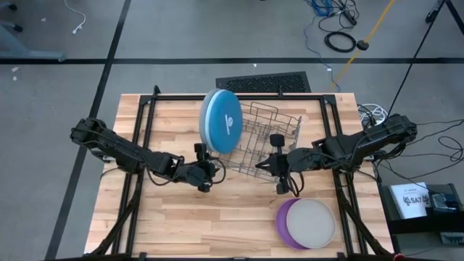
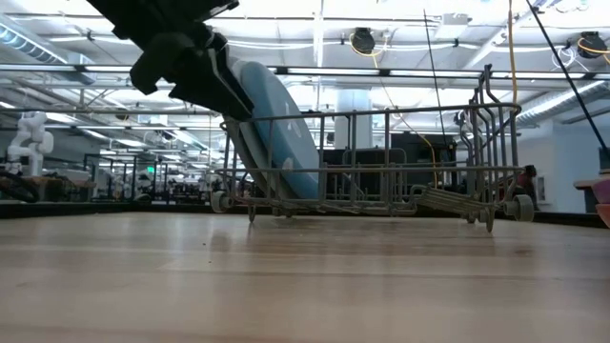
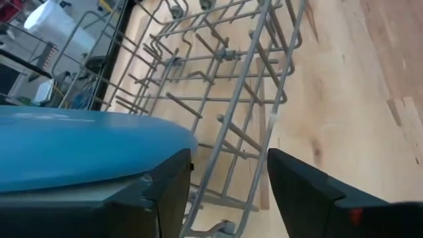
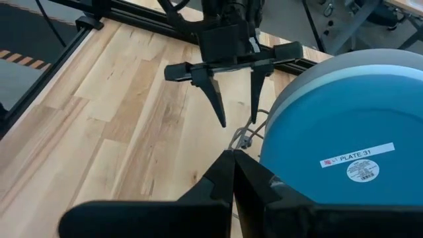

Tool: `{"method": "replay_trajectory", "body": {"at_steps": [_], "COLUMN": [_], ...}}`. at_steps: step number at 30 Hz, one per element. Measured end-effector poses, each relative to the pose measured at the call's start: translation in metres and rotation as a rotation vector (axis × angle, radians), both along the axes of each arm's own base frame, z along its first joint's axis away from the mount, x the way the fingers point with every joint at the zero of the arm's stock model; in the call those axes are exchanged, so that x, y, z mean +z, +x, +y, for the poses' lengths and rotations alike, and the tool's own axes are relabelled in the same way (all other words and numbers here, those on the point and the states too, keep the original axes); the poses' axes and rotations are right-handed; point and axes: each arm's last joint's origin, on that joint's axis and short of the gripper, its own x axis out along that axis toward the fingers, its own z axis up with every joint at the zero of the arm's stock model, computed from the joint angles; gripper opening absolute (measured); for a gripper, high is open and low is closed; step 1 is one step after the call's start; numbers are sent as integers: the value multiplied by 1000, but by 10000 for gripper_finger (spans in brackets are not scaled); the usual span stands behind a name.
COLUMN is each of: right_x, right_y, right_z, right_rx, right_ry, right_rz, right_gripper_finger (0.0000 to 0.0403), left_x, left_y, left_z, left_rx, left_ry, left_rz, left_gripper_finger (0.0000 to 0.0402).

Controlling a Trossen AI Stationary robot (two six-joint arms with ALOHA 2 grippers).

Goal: Sort dishes
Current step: Adjust the dish rack

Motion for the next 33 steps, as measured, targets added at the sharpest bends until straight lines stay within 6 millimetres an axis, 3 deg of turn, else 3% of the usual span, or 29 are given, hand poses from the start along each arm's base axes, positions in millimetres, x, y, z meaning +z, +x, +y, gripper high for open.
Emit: {"method": "replay_trajectory", "body": {"at_steps": [20, 26, 33], "right_x": [0, 0, 0], "right_y": [0, 0, 0], "right_z": [0, 0, 0], "right_rx": [-2, -1, -1], "right_ry": [3, 2, 2], "right_rz": [-3, -3, 0], "right_gripper_finger": [0, 0, 0], "left_x": [-11, -2, 10], "left_y": [10, 16, 23], "left_z": [17, 10, 1], "left_rx": [72, 44, -50], "left_ry": [-263, -314, -513], "left_rz": [20, -20, -38], "left_gripper_finger": [203, 203, 203]}}
